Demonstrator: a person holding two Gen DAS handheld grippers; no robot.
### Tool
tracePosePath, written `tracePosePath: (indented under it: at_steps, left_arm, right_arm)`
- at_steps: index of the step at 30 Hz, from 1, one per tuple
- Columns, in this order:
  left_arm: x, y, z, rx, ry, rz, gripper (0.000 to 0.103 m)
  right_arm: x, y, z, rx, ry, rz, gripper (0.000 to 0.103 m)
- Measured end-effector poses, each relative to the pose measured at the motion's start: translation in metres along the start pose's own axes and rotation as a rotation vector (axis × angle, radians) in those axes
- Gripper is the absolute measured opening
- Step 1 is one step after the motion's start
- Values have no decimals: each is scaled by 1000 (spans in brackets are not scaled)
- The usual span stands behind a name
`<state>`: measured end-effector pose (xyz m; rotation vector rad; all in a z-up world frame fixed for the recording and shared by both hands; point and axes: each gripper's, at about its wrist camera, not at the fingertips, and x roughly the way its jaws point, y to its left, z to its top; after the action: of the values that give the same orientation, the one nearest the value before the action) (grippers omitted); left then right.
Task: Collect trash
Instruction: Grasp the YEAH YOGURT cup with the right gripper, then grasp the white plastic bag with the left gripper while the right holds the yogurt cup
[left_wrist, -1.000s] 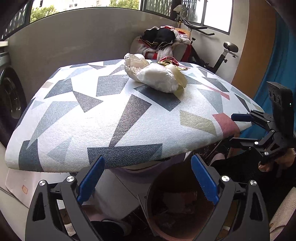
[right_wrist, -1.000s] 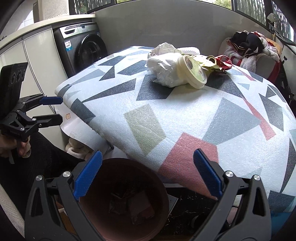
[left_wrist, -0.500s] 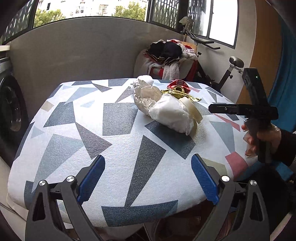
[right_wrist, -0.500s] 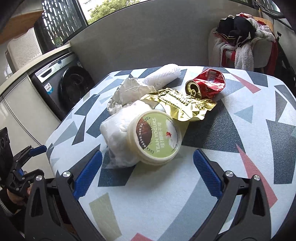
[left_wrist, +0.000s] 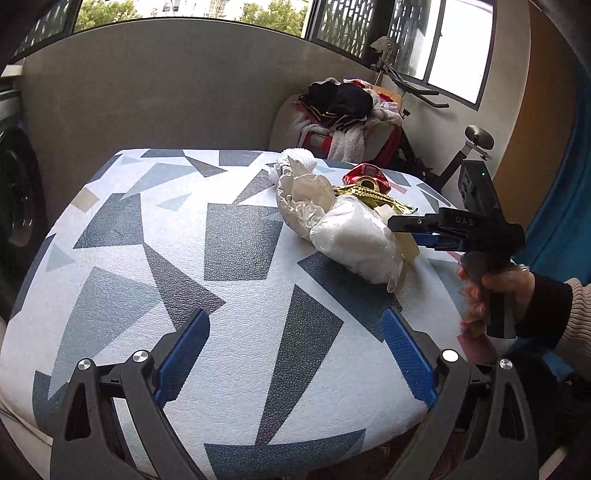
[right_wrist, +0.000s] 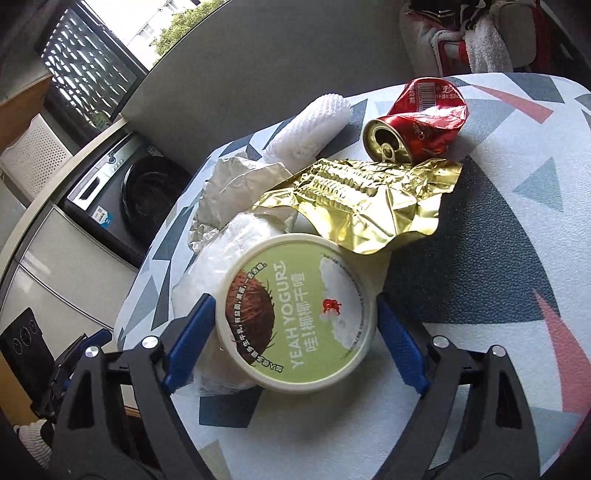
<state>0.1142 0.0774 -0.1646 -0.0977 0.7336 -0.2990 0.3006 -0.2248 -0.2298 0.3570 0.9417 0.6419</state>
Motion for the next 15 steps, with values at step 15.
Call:
tracePosePath:
  at_steps: [15]
  left_arm:
    - [56,1,36,-331,70,-245,92]
  right_arm:
    - [-63,2,-17,-164,-183,-200,85]
